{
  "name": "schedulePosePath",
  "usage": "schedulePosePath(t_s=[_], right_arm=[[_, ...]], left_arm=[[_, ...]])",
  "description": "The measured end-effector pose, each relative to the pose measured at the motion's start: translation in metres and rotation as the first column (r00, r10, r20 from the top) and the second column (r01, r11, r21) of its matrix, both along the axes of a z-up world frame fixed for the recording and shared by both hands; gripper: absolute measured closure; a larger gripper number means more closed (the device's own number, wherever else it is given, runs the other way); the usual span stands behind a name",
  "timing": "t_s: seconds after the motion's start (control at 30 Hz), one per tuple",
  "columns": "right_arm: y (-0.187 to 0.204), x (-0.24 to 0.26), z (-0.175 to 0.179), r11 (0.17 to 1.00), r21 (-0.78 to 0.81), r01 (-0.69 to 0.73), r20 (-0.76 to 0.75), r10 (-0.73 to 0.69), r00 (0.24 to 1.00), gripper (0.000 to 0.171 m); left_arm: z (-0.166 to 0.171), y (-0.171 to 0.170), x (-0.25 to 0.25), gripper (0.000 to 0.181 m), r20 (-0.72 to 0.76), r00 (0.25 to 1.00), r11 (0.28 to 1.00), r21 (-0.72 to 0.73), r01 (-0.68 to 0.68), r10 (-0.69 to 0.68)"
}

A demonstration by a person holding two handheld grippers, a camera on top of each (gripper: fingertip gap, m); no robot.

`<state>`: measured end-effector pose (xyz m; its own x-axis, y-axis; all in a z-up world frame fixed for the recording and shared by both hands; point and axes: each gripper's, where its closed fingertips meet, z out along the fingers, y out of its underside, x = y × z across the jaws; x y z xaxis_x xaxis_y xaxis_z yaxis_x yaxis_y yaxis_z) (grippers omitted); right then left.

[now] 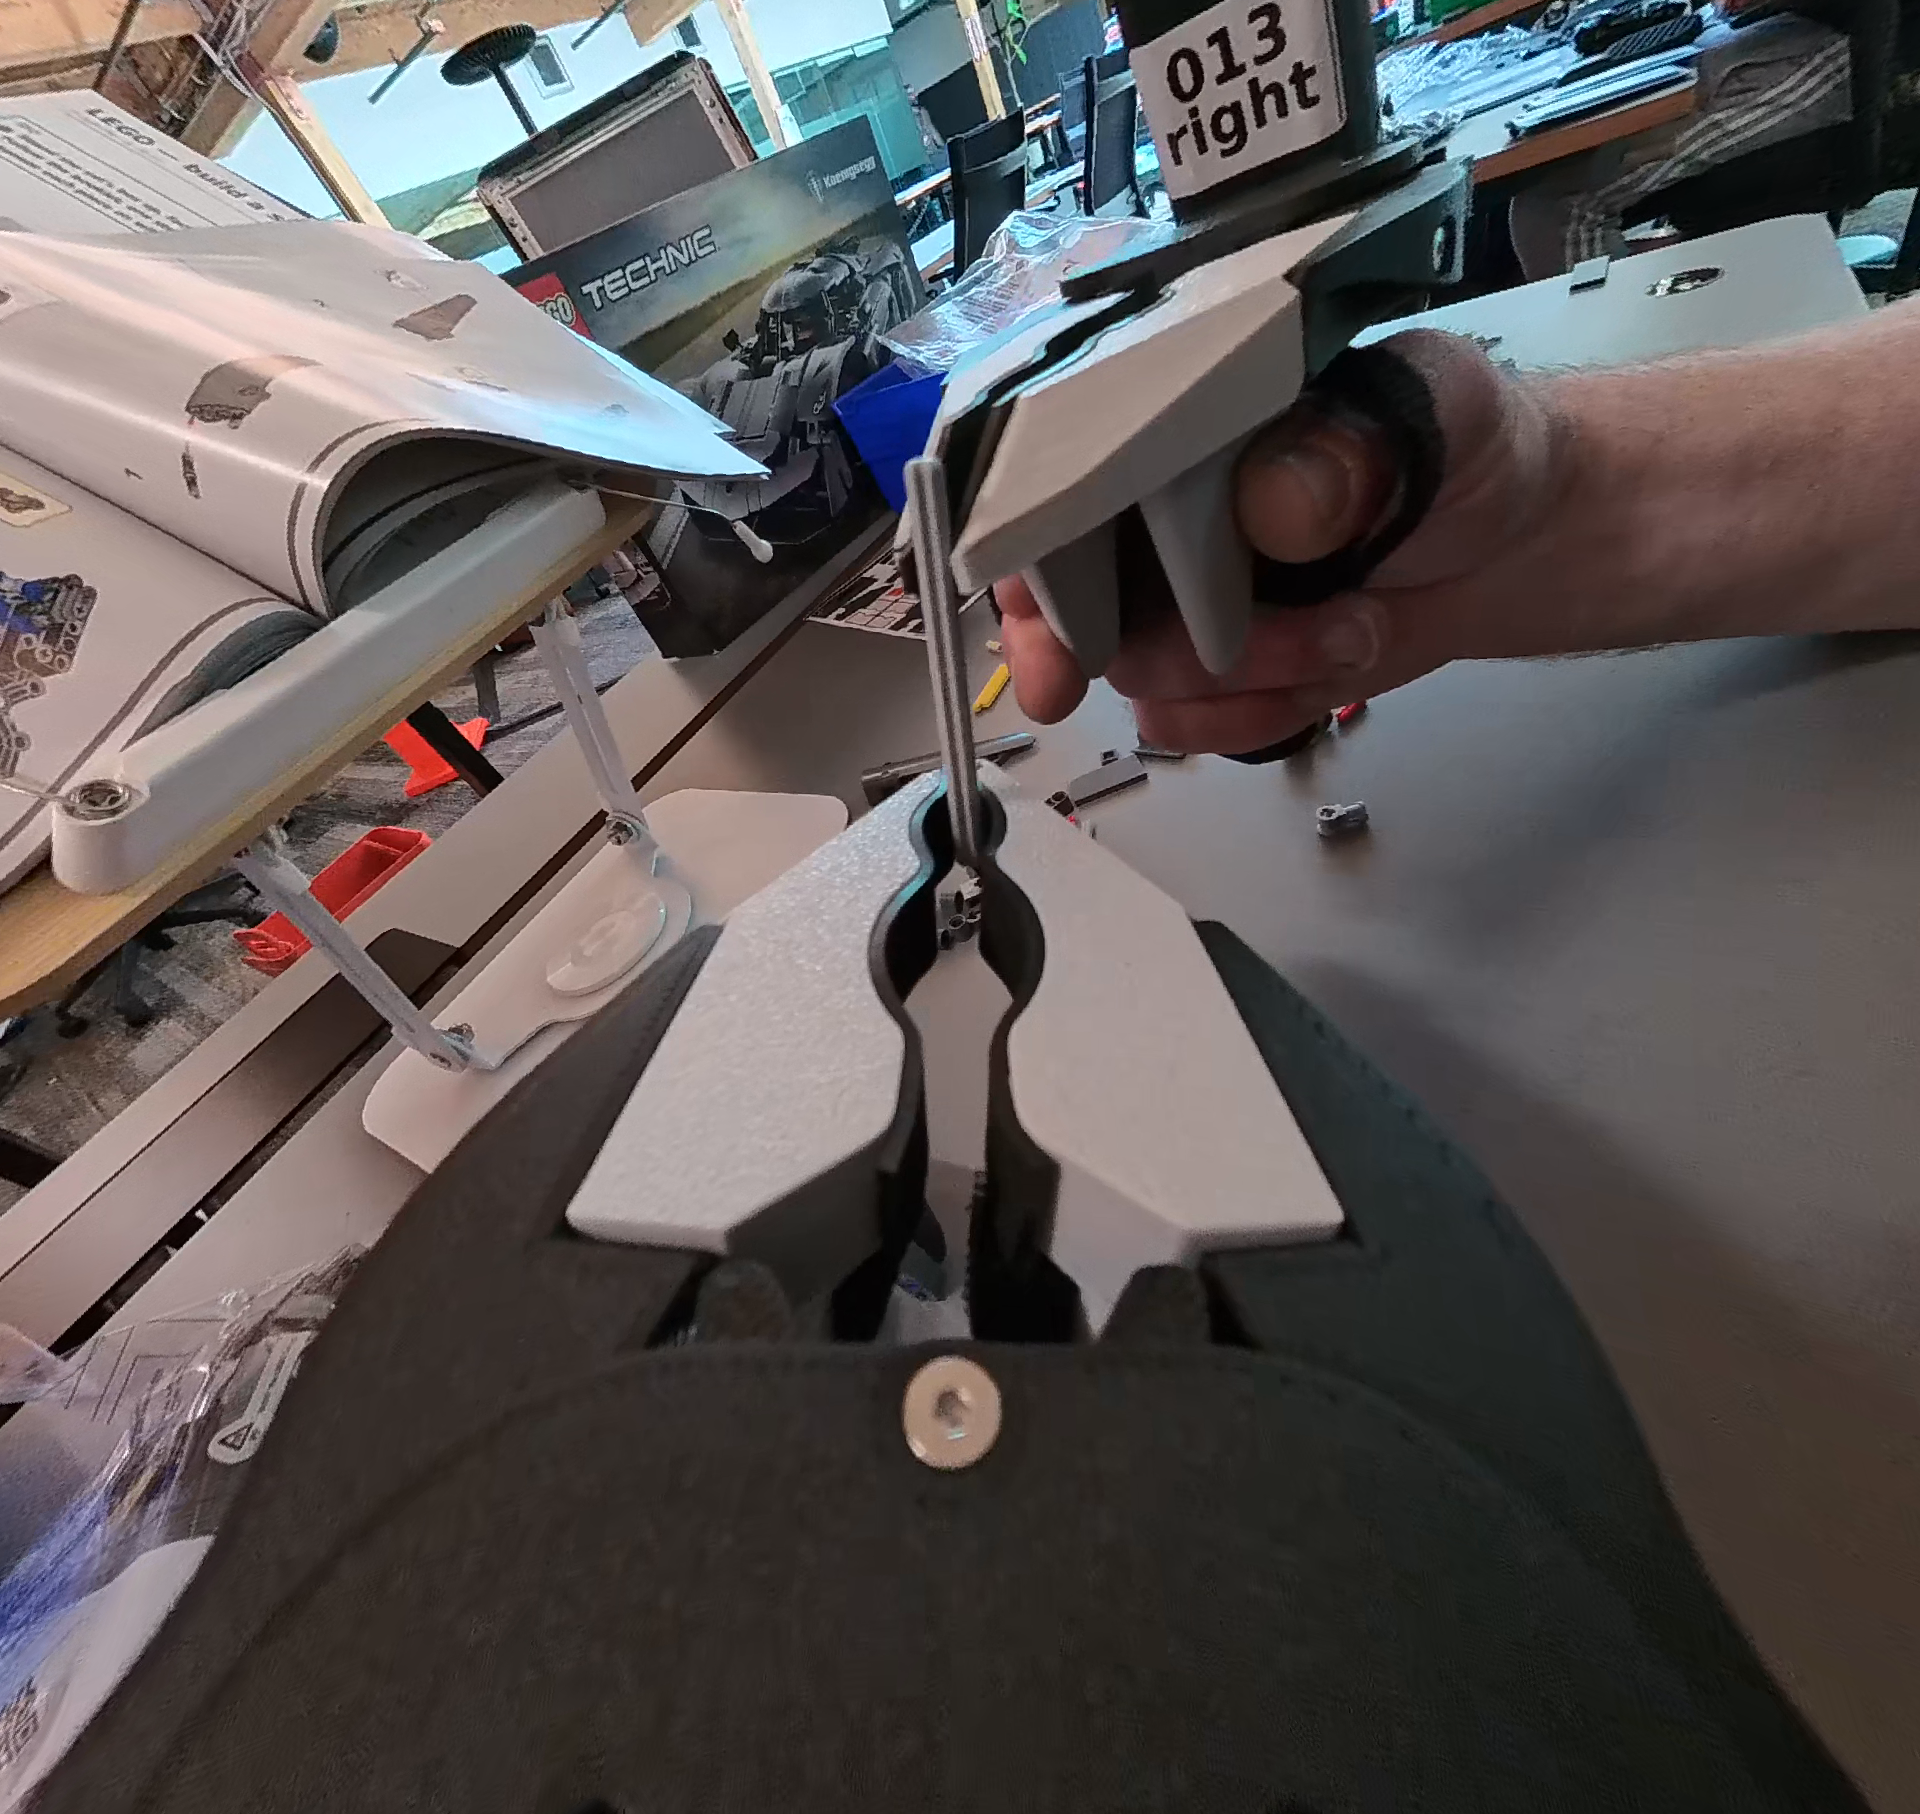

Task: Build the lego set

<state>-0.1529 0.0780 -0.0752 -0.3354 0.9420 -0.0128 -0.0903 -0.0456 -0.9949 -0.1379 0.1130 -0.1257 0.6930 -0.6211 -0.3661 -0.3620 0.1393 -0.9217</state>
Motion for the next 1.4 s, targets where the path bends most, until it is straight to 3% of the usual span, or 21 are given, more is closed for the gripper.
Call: schedulePosePath(t_s=[0.7,1.13,1.4], right_arm=[[0.005,0.001,-0.006,1.000,-0.010,0.003,0.013,-0.003,1.000,0.171],[0.006,-0.001,-0.011,1.000,-0.024,-0.007,0.020,0.008,1.000,0.171],[0.006,-0.003,-0.015,1.000,-0.026,-0.011,0.032,0.012,0.999,0.171]], left_arm=[[-0.001,0.000,0.000,0.181,-0.002,1.000,1.000,0.001,-0.002,0.002],[-0.005,0.001,0.003,0.171,-0.001,1.000,1.000,-0.015,0.006,-0.006],[-0.003,0.000,0.003,0.181,0.003,1.000,1.000,-0.003,0.007,-0.007]])
